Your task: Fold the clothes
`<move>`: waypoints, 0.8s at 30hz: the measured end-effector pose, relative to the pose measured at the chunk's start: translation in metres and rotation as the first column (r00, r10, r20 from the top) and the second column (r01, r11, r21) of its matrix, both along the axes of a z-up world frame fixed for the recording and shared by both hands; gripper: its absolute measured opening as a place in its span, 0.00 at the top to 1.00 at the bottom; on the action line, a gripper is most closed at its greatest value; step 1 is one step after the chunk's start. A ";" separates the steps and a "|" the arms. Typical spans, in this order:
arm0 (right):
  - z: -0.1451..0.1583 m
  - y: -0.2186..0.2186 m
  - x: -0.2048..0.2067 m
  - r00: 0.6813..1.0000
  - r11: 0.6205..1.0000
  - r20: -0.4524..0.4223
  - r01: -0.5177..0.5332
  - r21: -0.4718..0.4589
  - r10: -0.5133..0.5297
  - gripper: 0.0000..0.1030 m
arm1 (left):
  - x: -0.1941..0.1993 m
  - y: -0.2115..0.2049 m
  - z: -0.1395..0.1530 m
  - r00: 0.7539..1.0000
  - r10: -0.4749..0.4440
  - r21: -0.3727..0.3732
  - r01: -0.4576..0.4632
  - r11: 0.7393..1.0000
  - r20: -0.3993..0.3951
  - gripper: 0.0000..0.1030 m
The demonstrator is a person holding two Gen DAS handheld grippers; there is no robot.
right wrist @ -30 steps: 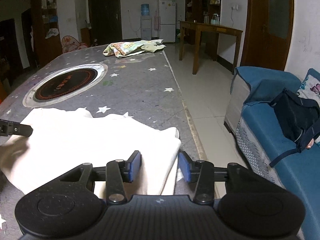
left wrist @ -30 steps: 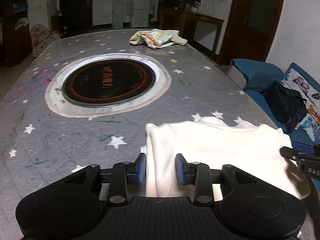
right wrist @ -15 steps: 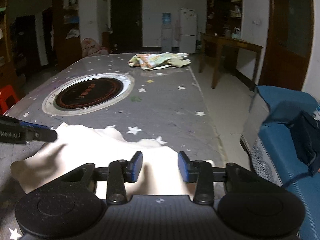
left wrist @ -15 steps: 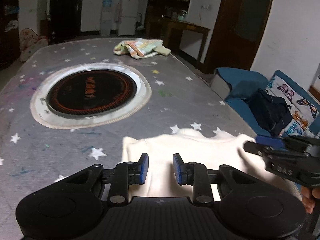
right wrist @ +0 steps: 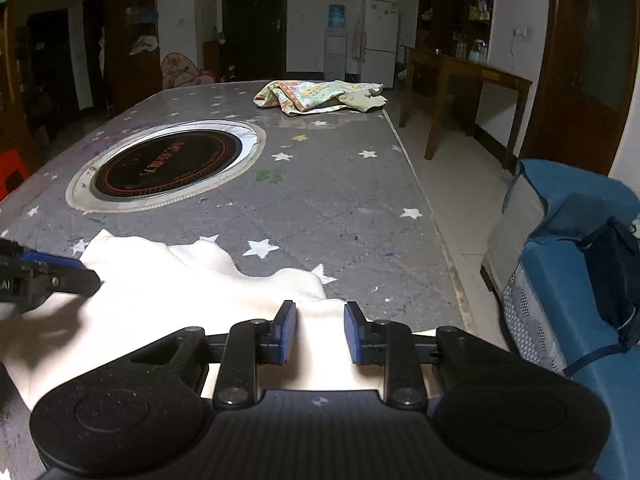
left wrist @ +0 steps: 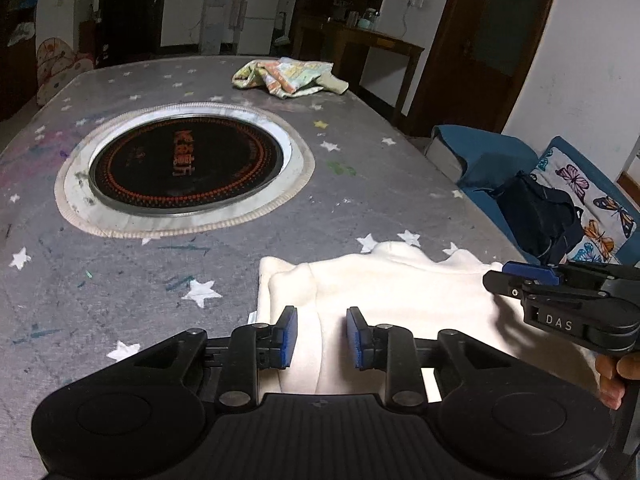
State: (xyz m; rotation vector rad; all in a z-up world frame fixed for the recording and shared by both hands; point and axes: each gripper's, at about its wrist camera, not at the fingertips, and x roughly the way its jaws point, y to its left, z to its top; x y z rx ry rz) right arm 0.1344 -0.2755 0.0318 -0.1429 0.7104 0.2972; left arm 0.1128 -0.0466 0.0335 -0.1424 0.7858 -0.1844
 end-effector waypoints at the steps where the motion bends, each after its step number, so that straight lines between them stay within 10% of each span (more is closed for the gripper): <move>1: 0.002 0.000 -0.002 1.000 1.000 0.002 -0.004 0.002 0.004 0.75 | -0.003 -0.001 0.003 1.000 -0.008 0.000 0.008 1.000 0.009 0.72; 24: 0.011 0.061 -0.081 0.954 0.953 -0.025 -0.299 0.040 0.300 0.68 | -0.043 0.006 -0.003 0.997 -0.077 0.014 0.076 0.997 0.013 0.79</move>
